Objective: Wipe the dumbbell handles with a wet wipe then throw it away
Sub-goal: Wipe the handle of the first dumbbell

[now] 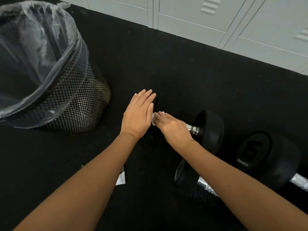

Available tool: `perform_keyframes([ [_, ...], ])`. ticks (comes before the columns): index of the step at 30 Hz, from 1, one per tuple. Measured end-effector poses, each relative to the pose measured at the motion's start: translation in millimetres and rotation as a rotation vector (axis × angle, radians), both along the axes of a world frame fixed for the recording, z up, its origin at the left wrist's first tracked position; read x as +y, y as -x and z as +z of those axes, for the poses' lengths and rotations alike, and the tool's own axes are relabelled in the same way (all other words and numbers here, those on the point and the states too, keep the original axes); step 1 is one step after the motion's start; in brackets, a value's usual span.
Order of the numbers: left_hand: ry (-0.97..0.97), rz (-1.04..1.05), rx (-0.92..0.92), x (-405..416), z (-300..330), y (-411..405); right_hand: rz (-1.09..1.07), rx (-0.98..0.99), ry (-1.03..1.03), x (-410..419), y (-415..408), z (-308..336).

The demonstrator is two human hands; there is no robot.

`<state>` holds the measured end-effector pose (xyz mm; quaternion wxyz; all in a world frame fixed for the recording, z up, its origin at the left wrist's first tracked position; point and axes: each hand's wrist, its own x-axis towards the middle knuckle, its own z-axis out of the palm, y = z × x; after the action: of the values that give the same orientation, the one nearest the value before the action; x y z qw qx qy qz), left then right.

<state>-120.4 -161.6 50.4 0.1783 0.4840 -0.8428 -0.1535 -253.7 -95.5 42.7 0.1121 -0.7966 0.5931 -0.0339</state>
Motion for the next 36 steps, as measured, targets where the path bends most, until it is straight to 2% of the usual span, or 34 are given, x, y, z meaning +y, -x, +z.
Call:
perform_keyframes([
  [6,0.009,0.009,-0.004,0,-2,1,0.101,0.001,0.049,12,-6,-7],
  [13,0.009,0.011,0.016,1,-1,1,-0.012,-0.084,0.072,15,-9,-10],
  [15,0.014,0.015,0.019,0,-1,1,-0.023,-0.091,0.004,11,-7,-3],
  [20,0.014,0.007,0.015,0,-3,1,-0.327,-0.127,-0.245,-31,-10,-4],
  [23,0.012,0.001,0.009,-1,-3,0,-0.569,-0.289,-0.313,-47,-2,-5],
  [26,0.027,0.004,0.017,0,-3,0,-0.665,-0.38,-0.342,-55,1,-7],
  [28,0.033,0.004,0.027,0,-3,0,-0.633,-0.363,-0.372,-54,1,-3],
  [33,0.042,0.011,0.043,0,-3,0,-0.36,-0.242,-0.281,-37,0,13],
  [36,0.036,0.011,0.042,0,-3,0,-0.452,-0.298,-0.322,-48,2,9],
])
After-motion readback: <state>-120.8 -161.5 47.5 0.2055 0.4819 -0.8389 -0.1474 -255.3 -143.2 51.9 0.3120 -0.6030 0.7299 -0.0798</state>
